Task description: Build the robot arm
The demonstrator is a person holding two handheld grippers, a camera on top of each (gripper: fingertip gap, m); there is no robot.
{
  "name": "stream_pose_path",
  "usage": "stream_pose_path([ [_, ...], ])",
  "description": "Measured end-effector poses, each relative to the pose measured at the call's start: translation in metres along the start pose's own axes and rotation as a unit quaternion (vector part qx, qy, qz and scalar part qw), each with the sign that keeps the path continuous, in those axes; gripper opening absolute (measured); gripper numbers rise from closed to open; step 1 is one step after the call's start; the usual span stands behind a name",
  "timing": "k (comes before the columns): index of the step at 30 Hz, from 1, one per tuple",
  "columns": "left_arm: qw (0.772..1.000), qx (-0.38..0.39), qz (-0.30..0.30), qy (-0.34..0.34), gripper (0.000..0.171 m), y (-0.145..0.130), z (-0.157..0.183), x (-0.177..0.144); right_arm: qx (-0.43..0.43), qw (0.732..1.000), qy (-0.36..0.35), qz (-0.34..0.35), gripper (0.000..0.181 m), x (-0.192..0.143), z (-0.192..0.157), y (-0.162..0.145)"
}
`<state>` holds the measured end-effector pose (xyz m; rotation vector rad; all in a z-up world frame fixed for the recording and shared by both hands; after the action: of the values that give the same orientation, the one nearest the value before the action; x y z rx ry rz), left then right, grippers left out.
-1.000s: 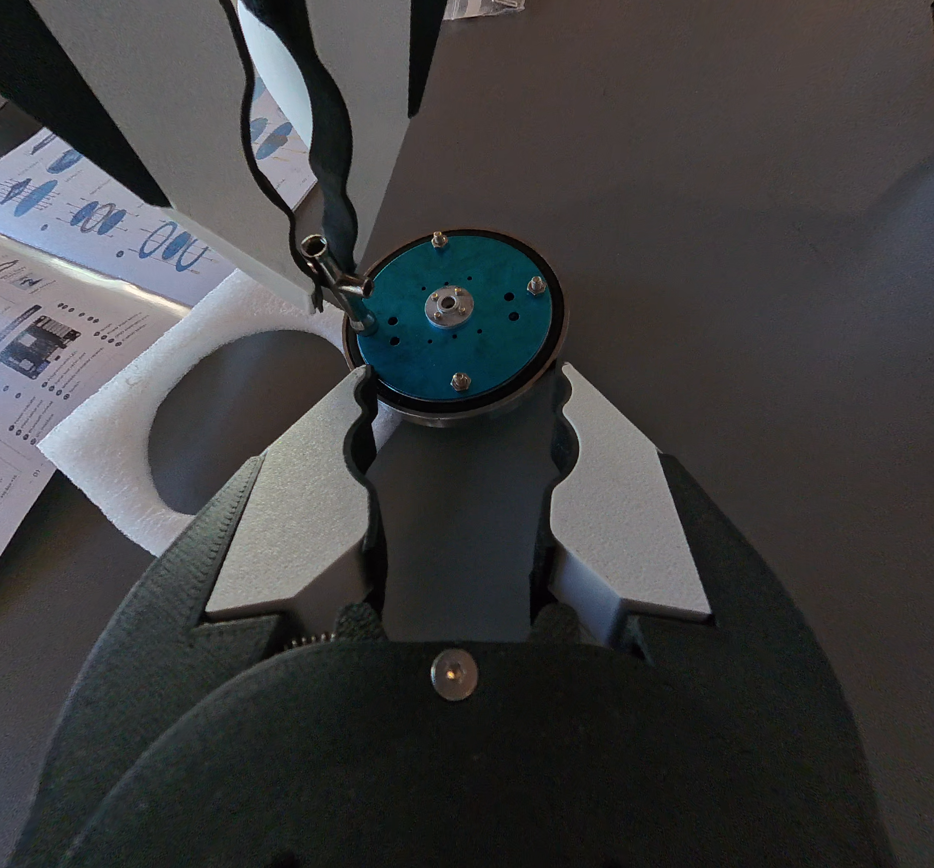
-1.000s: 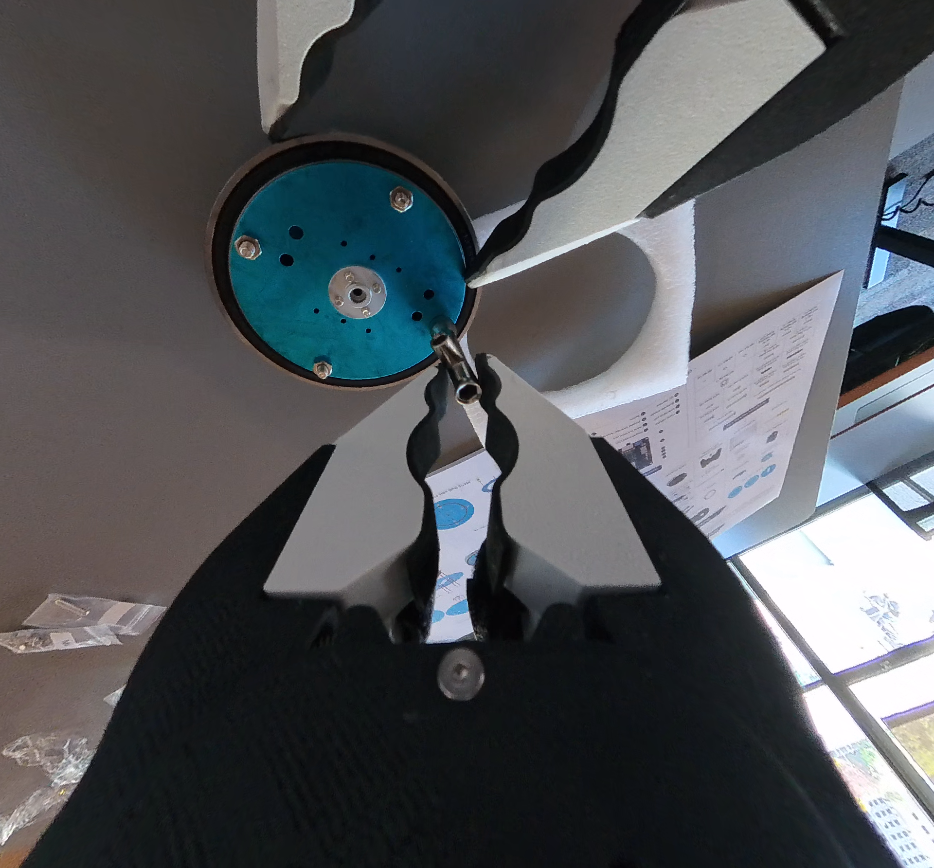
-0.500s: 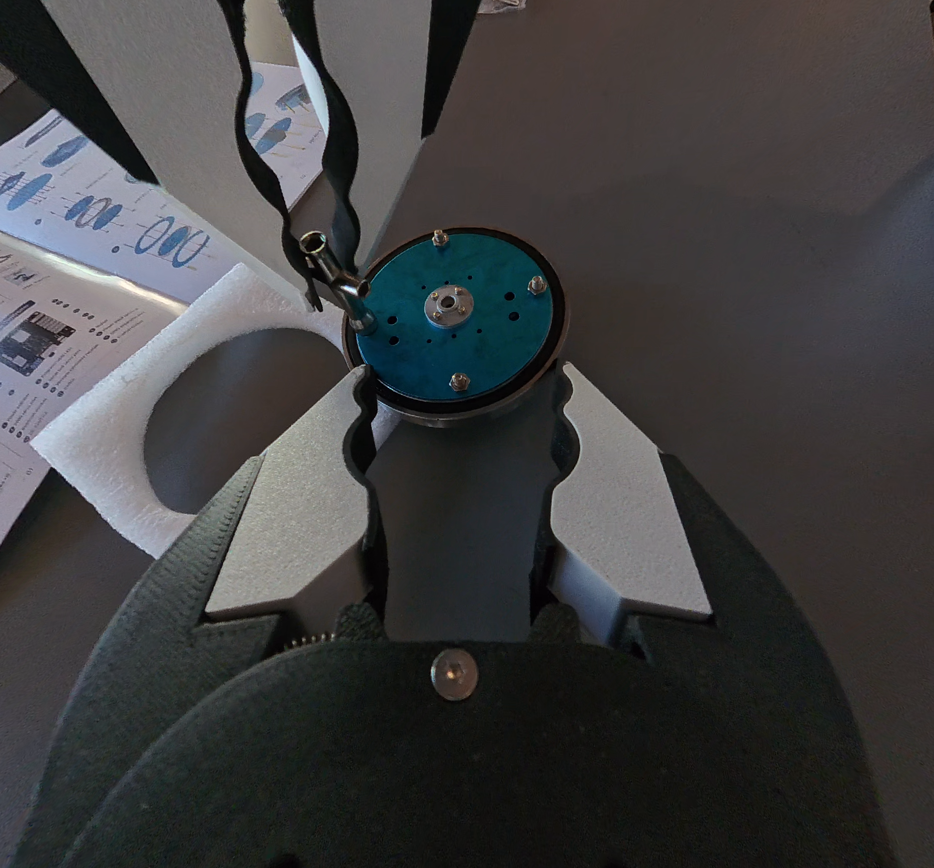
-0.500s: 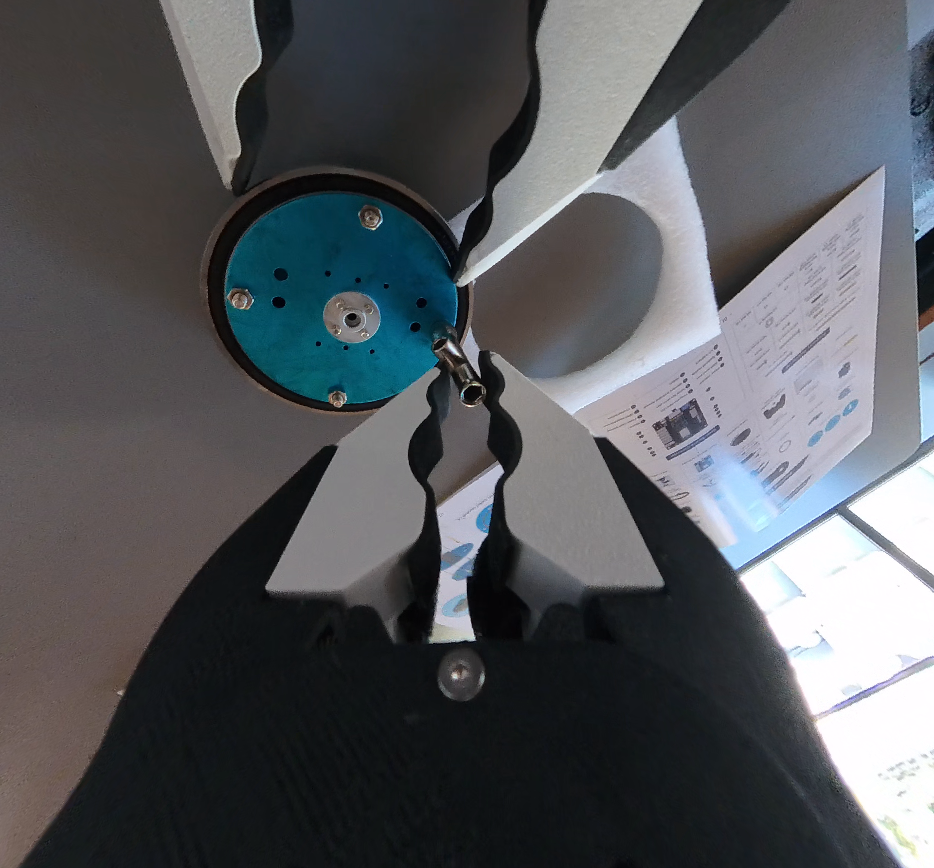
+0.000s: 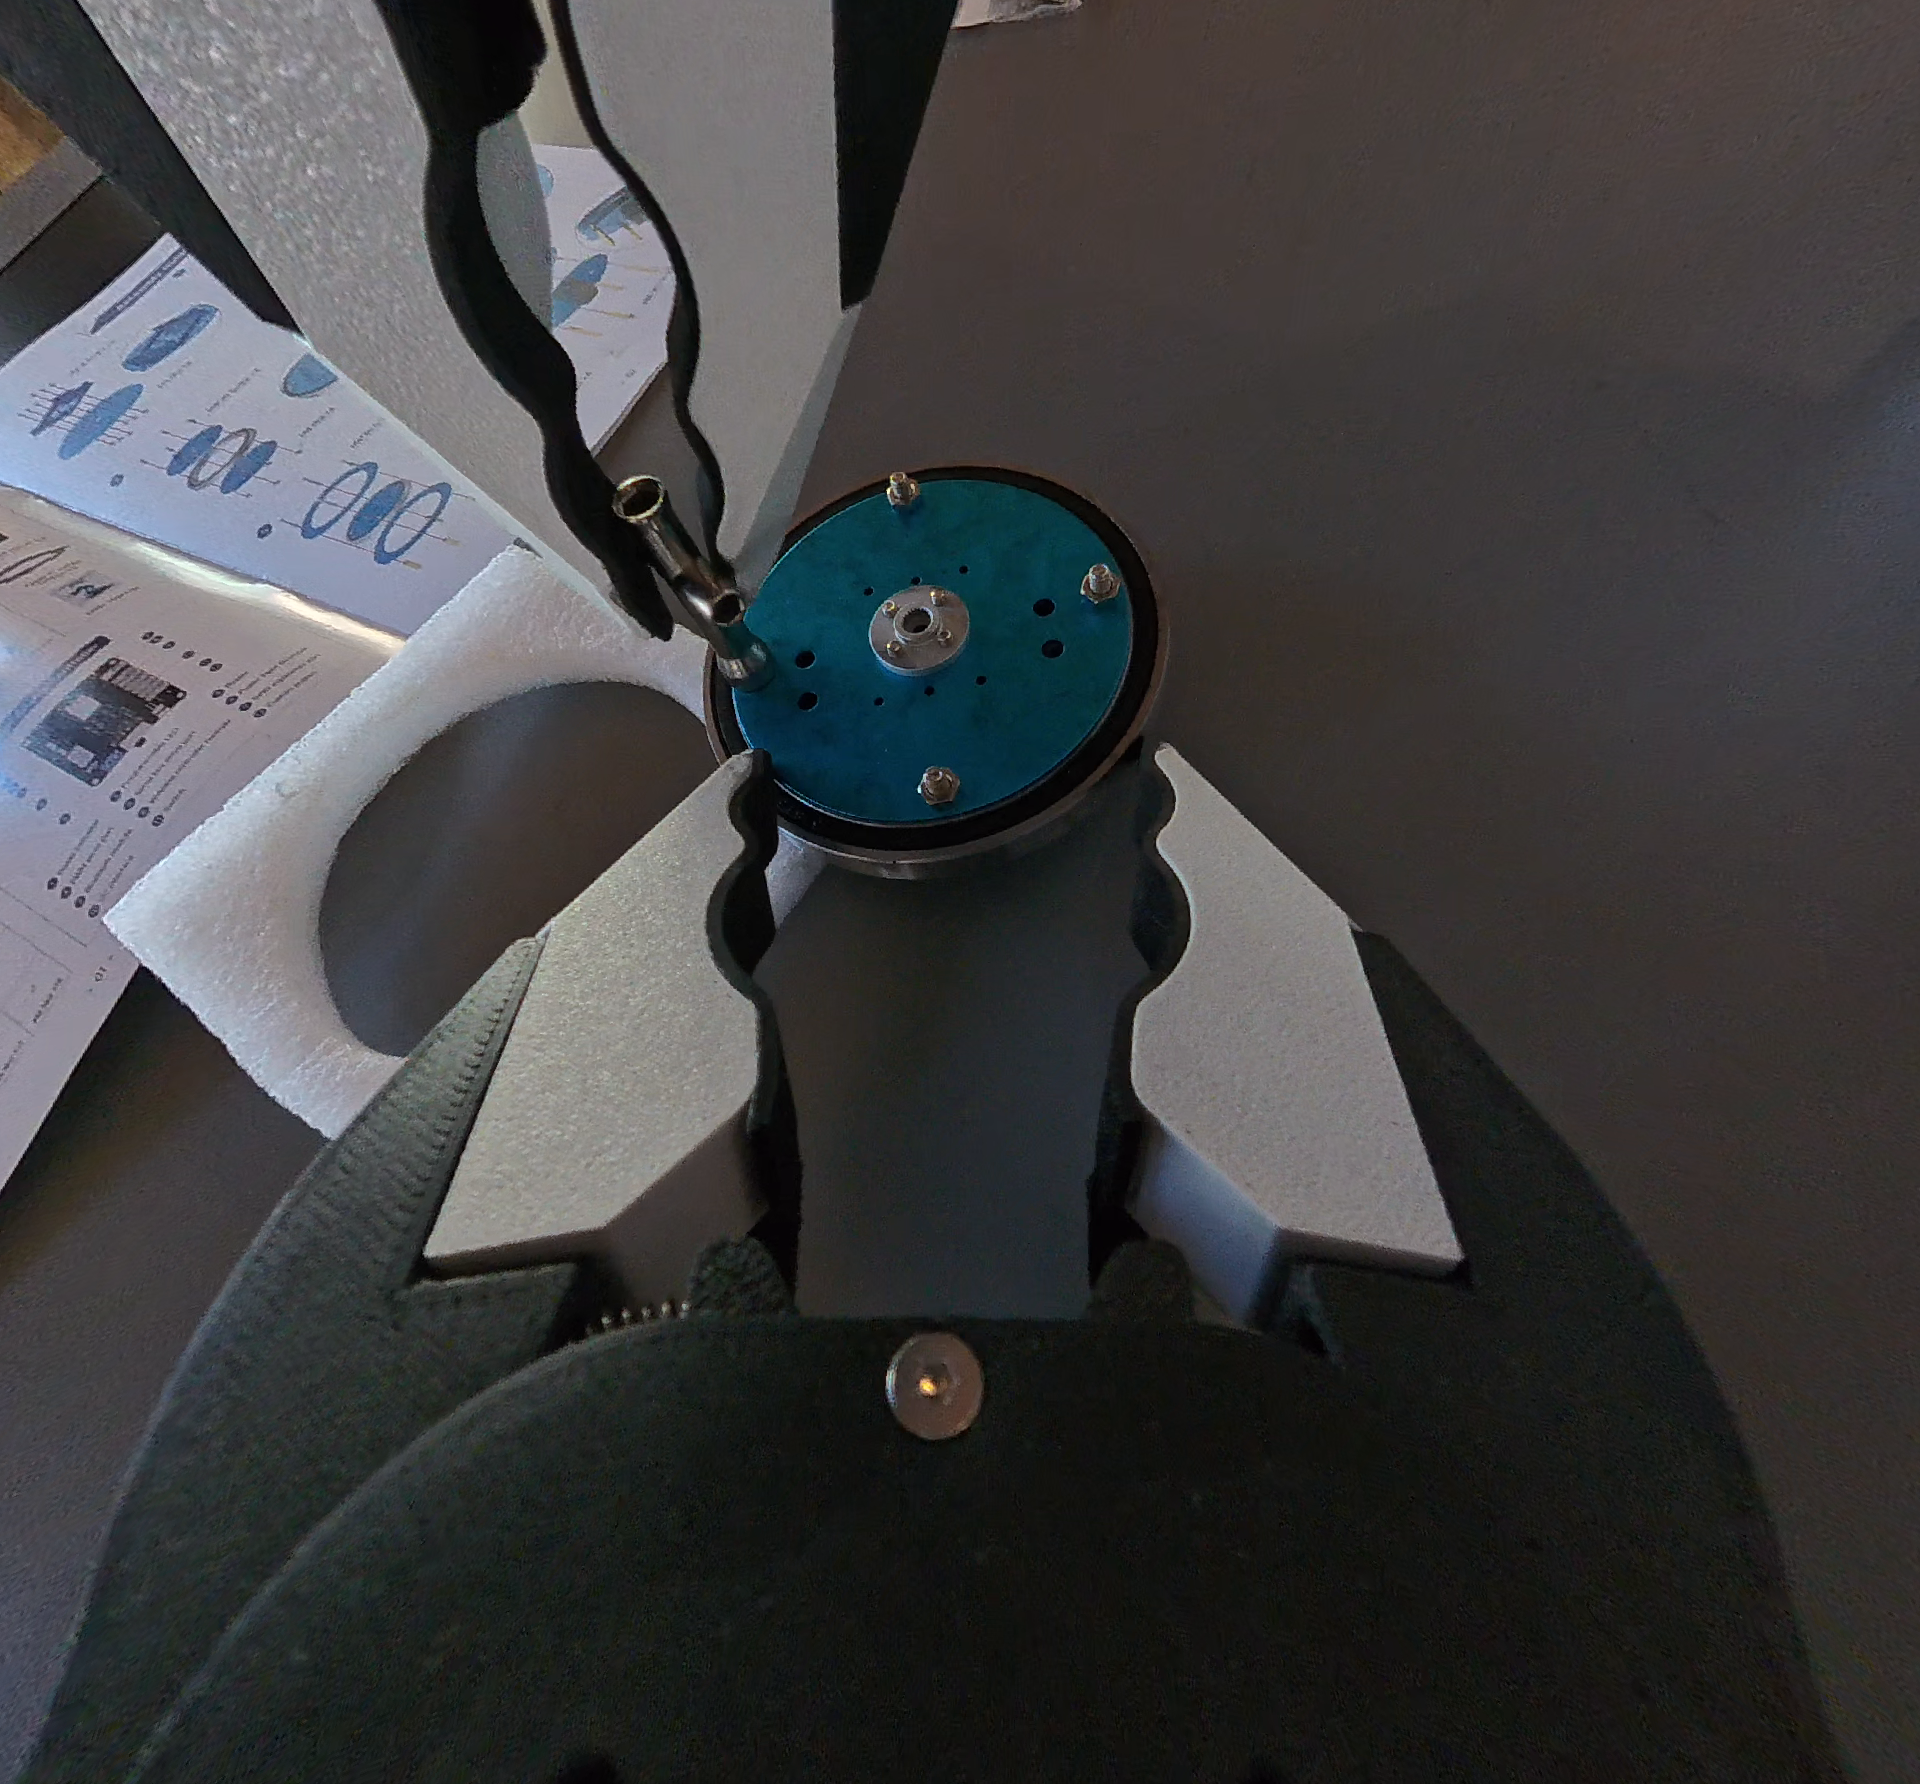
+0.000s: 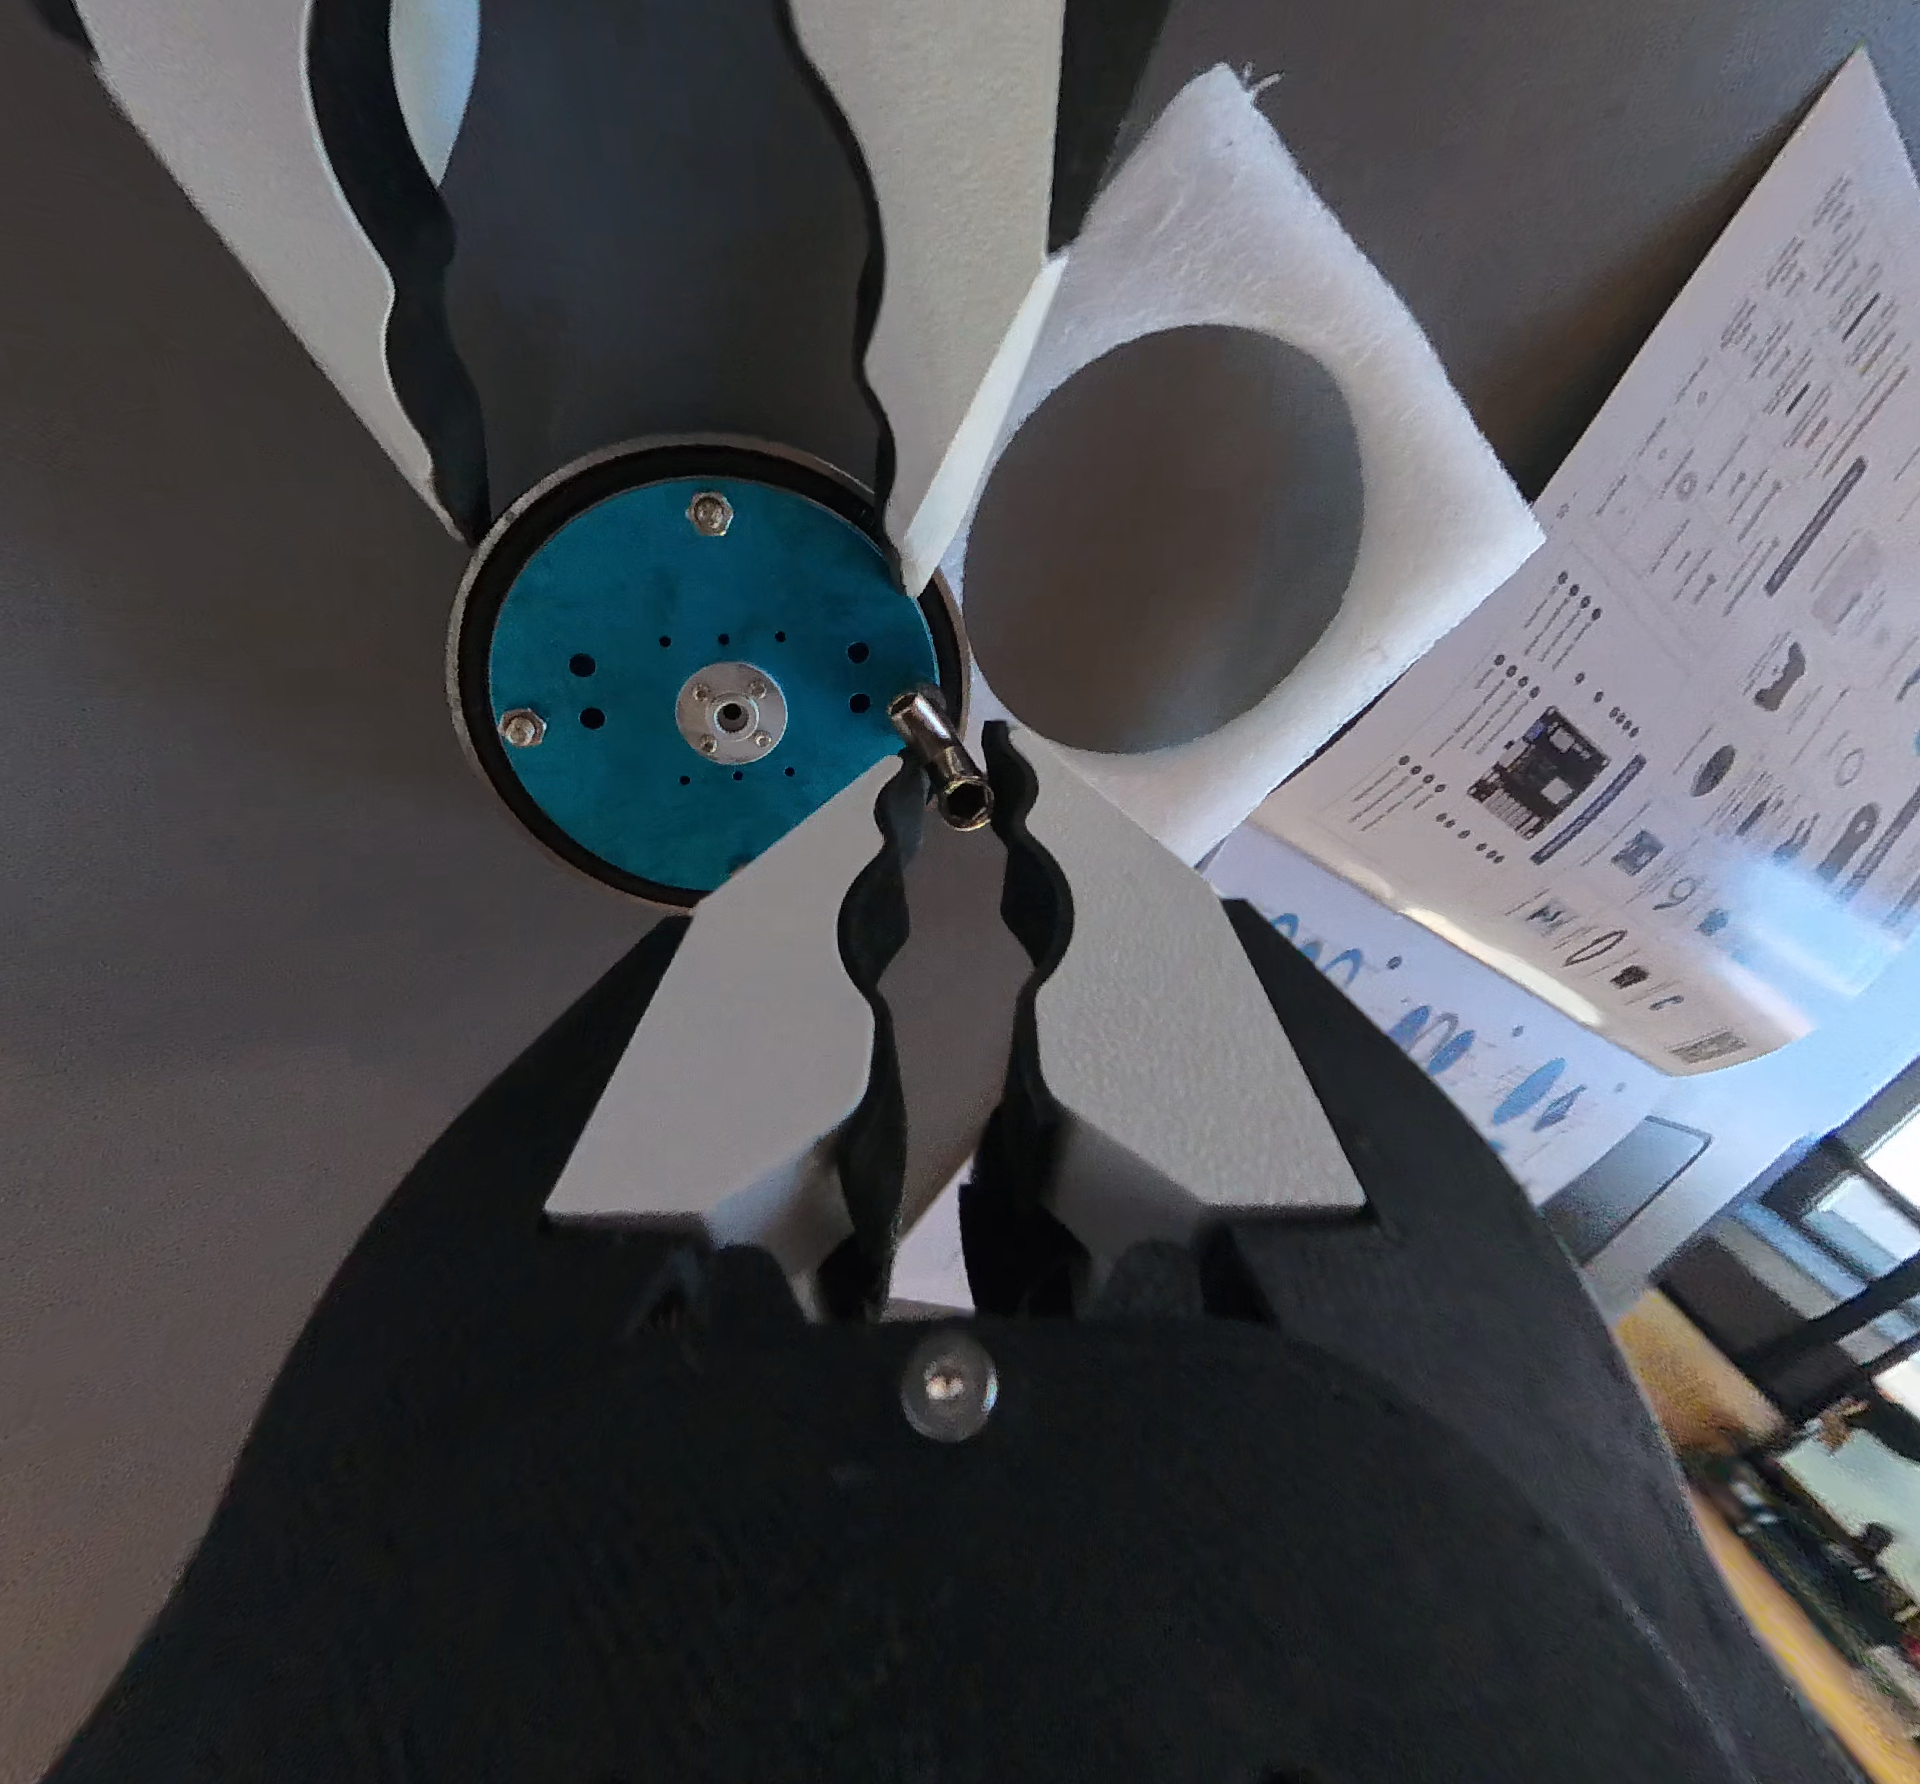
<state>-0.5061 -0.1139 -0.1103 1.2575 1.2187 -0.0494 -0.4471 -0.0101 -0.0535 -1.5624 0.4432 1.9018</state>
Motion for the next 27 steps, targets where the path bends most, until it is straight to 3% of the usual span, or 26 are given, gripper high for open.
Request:
stream_pose_path([
  [14, 1.000, 0.003, -0.002, 0.003, 0.070, 0.0003, 0.0010, 0.0005, 0.166, 0.985, 0.036, -0.028, 0.012, -0.0008, -0.0020, 0.0034],
  [21, 1.000, 0.002, -0.003, 0.004, 0.070, 0.0012, 0.0015, 0.0013, 0.297, 0.953, 0.058, -0.025, 0.012, -0.0002, -0.0046, 0.0029],
  [27, 1.000, 0.002, -0.004, 0.007, 0.071, 0.0020, 0.0019, 0.0021, 0.324, 0.944, 0.058, -0.007, 0.014, 0.0009, -0.0065, 0.0009],
])
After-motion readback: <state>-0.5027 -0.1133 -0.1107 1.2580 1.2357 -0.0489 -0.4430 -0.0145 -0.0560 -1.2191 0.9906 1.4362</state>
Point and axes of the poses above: each gripper's, where its closed fingertips meet, x out along the fingers, y out of its top, z = x × y across the jaws, the point moved 10 cm from there along -x, back along the fingers, and after that the axes turned 13 degrees about -z, right-handed, at the moved point
